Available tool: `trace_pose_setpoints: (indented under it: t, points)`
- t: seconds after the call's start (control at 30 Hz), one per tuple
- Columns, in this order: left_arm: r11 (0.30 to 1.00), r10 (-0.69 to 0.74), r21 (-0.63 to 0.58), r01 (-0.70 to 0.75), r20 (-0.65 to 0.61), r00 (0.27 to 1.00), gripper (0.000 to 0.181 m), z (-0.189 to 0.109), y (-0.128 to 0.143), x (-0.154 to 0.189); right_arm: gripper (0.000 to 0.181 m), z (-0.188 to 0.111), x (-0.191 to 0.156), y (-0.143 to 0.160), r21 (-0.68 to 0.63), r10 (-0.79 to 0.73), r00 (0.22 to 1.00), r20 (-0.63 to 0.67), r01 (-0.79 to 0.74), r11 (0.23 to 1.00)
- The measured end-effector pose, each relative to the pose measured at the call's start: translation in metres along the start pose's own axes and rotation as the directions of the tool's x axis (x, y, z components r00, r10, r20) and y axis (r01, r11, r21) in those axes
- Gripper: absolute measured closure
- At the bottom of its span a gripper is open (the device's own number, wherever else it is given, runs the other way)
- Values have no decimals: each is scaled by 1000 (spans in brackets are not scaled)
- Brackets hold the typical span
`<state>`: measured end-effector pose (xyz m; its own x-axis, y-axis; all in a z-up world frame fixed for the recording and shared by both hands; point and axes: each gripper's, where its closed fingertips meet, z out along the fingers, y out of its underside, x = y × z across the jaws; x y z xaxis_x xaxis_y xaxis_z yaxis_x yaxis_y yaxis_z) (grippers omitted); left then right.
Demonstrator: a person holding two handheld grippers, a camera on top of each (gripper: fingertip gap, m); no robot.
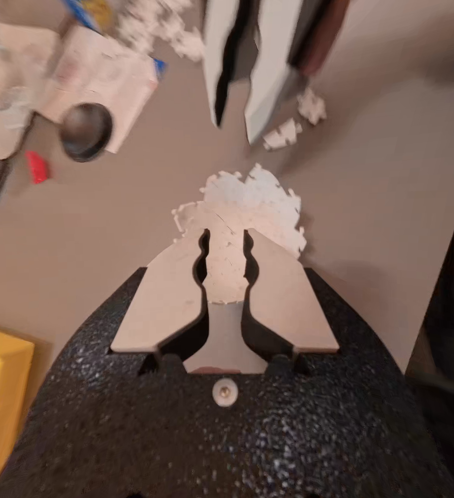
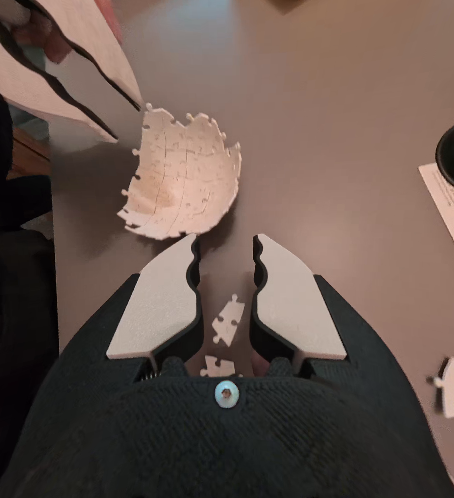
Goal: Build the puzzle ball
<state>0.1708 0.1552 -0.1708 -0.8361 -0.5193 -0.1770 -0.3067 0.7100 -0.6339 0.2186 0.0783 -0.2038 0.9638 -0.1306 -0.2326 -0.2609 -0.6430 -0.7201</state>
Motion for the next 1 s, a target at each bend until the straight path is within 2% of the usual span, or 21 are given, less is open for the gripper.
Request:
trace_pose_setpoints:
  t: [0.1,0.2,0.27,0.37,0.47,0.67,1.0]
  points:
    - [943,205,-239,-231,-129,970,146,18,17,10,144,-12,-1,20,-3,-32,999,-20,32,999]
    - [849,342,-319,-421,-275,899,131,35,22,16,144,-26,-2,30,51,-41,999,-22,42,998]
    - [805,355,-355,-475,-354,865,136,47,24,18,144,-36,3,33,101,-19,999,-28,22,995]
    - [792,321,-371,-485,-423,847,141,65,24,22,144,-49,10,38,180,29,999,-27,-24,983]
    - [770,237,-432,-469,-488,840,141,69,35,27,145,-57,14,47,229,65,998,-8,-61,972]
    - [711,244,-532,-460,-426,871,145,73,53,15,145,-58,12,62,273,83,996,41,-92,958]
    - [708,213,-569,-418,-393,895,151,84,59,14,145,-58,12,69,268,88,994,59,-101,958]
